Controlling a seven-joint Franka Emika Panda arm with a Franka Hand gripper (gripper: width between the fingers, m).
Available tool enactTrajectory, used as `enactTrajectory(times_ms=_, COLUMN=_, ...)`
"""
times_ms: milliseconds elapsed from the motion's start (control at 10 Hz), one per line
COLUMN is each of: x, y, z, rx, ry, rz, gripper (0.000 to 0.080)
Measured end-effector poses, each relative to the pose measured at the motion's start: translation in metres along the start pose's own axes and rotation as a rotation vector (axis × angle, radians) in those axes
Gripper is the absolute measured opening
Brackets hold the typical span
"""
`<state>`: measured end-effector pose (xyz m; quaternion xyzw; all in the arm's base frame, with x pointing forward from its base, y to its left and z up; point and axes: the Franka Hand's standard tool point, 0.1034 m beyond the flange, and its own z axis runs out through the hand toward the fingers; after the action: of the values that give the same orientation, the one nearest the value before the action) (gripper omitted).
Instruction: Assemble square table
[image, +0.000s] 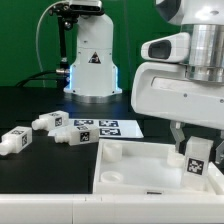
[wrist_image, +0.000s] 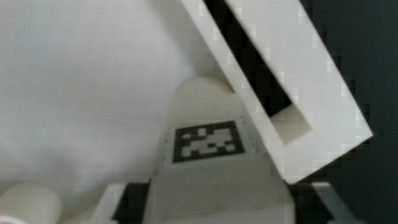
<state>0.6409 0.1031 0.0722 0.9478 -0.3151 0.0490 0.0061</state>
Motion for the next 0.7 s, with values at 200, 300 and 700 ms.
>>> enactTrajectory(times_ms=200, x=0.003, y=-0.002, z=-0.002, rx=0.005, ry=0.005, rz=-0.004, gripper=0.0543)
enactTrajectory(times_ms=300, x=0.004, y=-0.004, z=-0.011, rx=0.01, ry=0.0, rz=-0.026, gripper=0.0543)
enactTrajectory(times_ms=700, x=0.01, y=-0.004, z=-0.047, rx=0.033, ry=-0.012, rz=-0.08, gripper=0.0648)
